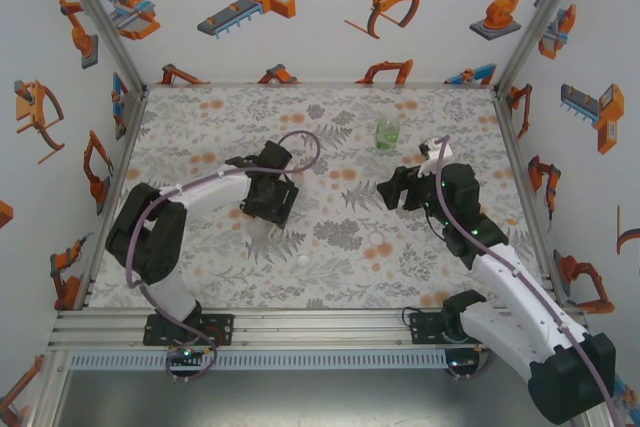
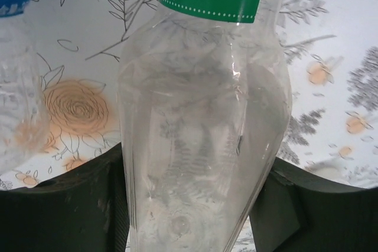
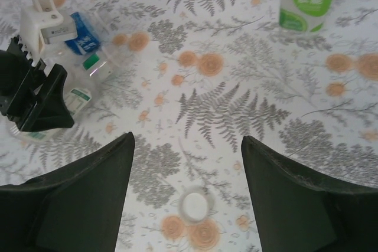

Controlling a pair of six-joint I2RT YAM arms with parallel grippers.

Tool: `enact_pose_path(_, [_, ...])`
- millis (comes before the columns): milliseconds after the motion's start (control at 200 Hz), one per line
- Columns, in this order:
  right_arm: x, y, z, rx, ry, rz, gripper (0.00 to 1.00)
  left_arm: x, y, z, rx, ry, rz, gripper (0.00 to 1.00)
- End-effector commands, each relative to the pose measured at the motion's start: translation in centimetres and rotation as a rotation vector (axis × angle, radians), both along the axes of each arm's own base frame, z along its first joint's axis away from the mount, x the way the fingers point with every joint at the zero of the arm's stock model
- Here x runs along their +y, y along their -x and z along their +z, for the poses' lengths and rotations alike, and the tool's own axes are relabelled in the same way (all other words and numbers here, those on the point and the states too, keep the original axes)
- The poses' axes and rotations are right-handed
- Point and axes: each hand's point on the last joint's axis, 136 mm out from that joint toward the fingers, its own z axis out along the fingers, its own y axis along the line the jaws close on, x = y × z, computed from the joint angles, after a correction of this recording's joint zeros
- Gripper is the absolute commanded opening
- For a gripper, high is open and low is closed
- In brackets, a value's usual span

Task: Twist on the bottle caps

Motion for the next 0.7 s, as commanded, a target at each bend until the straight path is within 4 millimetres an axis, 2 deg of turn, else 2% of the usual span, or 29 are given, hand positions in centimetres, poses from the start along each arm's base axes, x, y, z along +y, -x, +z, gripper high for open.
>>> enact_pose_path(0, [2.0,0.4,2.2,0.034,-0.1,0.015,0.66,-1.5,0.0,4.3,-0.106,0.136,-0.025,0.37])
enact_pose_path(140, [5.0,1.2,3.3,0.065,-0.176,0.062,0.66,-3.0,0.9,8.5,-0.192,0.3,-0.08,0.32])
enact_pose_path(250, [7.0,1.4,5.1,0.096,-0.283,0.09,0.66,-4.9,2.6,11.9,-0.236,0.471,-0.192,0.3])
enact_pose_path(436, [10.7,2.6,10.5,-0.01,-0.429,0.256,0.71,-7.7,6.1,18.6,-0.302,0.767,-0.406,0.29])
enact_pose_path(546, [11.9,3.4,14.0,-0.104,-0.504,0.345,0.73,-8.6,8.1,22.1,-0.328,0.904,-0.517,0.28])
enact_pose_path(696, [12.8,4.3,17.9,-0.187,-0.594,0.434,0.74,-9.0,10.3,25.5,-0.339,1.03,-0.621,0.27])
